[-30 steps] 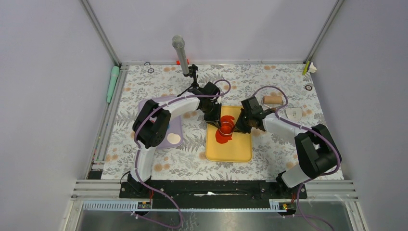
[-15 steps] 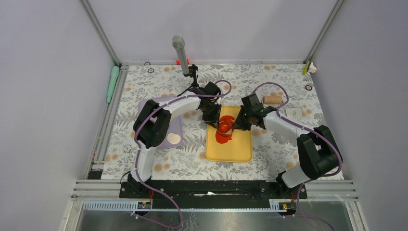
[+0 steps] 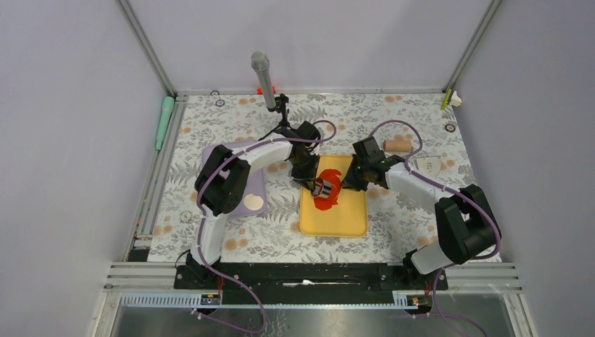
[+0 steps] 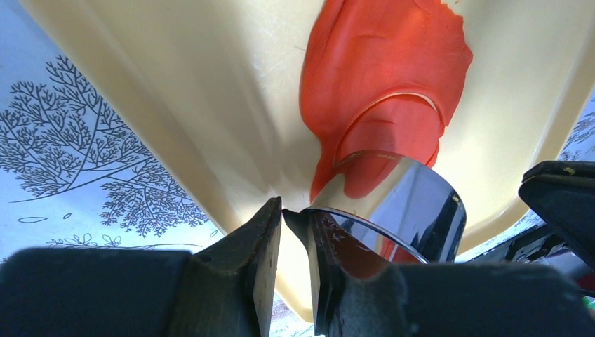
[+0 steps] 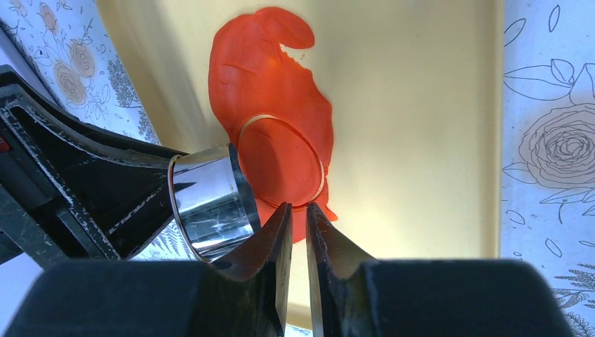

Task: Roll out the dumpling wrappers from the dough
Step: Press the dumpling wrapper on the work surface.

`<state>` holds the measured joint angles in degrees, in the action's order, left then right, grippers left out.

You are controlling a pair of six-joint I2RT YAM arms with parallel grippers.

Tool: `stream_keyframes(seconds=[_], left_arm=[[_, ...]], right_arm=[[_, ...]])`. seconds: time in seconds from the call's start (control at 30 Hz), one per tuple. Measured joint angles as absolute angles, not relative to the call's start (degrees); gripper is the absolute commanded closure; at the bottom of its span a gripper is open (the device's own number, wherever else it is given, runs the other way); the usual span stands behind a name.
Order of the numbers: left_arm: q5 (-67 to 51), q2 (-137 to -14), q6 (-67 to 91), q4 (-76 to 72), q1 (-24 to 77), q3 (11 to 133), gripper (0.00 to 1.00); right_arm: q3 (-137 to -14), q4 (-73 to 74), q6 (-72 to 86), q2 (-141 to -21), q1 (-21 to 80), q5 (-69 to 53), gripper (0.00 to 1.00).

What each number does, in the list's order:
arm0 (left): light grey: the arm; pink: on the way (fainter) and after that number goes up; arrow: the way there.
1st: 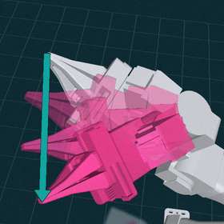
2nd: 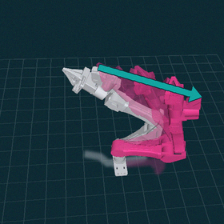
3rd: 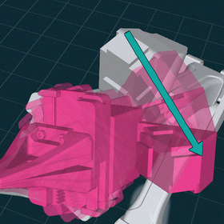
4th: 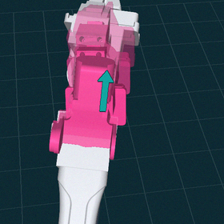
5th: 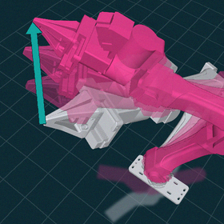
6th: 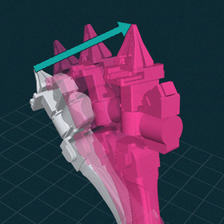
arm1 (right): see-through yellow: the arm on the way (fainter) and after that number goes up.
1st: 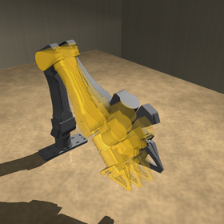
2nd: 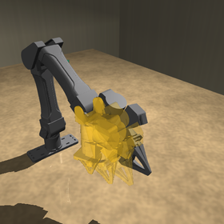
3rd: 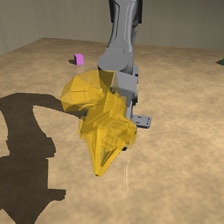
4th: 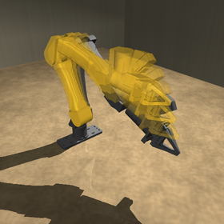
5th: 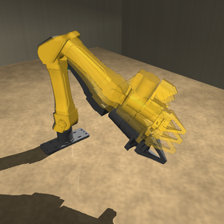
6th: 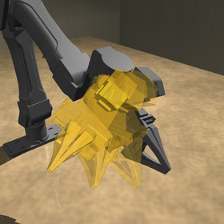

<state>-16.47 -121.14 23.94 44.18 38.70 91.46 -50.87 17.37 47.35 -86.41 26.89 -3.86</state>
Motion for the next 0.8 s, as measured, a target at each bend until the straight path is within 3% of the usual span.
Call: stream_keyframes(seconds=[0.8], left_arm=[[-20.1,-118.0,24.1,45.7,38.7,91.8,0.71]], right_arm=[[-50.9,17.3,47.3,-86.3,26.9,-3.7,0.77]])
